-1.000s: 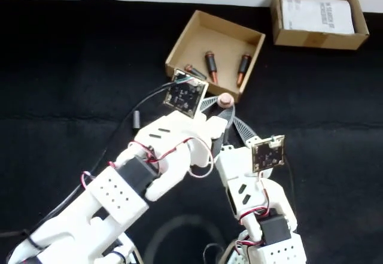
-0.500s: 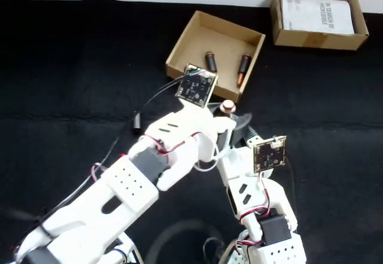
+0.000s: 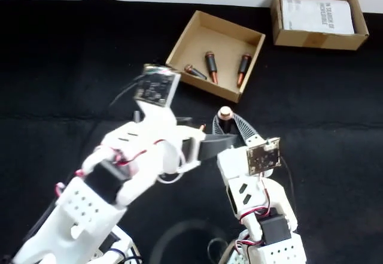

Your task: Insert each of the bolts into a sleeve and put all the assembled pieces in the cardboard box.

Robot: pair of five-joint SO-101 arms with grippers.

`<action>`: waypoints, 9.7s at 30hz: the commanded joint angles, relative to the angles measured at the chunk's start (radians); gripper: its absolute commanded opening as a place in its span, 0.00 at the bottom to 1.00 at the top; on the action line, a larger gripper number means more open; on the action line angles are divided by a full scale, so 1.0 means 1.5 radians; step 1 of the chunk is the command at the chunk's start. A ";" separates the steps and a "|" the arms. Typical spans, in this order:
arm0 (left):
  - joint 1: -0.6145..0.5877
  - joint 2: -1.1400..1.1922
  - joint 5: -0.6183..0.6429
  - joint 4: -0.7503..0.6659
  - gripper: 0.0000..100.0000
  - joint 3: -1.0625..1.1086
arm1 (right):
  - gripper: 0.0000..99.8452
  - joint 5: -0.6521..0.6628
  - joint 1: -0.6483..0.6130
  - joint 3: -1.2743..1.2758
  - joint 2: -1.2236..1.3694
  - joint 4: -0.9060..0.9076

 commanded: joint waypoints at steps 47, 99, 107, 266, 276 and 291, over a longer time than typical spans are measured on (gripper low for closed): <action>-0.375 -0.562 0.006 -0.193 0.36 0.633 | 0.01 0.042 0.100 -1.191 1.335 -0.046; -0.696 -0.563 0.001 -0.093 0.36 0.633 | 0.14 0.359 -0.168 -2.176 1.845 0.921; -0.879 -0.563 0.001 -0.037 0.36 0.633 | 0.14 0.255 -0.212 -2.103 1.857 0.824; -0.076 0.399 0.074 0.346 0.35 -0.265 | 0.01 0.219 1.076 -0.221 -0.010 0.335; 0.017 0.711 0.132 0.340 0.04 -0.427 | 0.01 0.221 1.134 -0.214 -0.010 0.335; 0.014 1.075 0.133 0.345 0.01 -0.689 | 0.01 0.242 1.144 -0.214 -0.010 0.339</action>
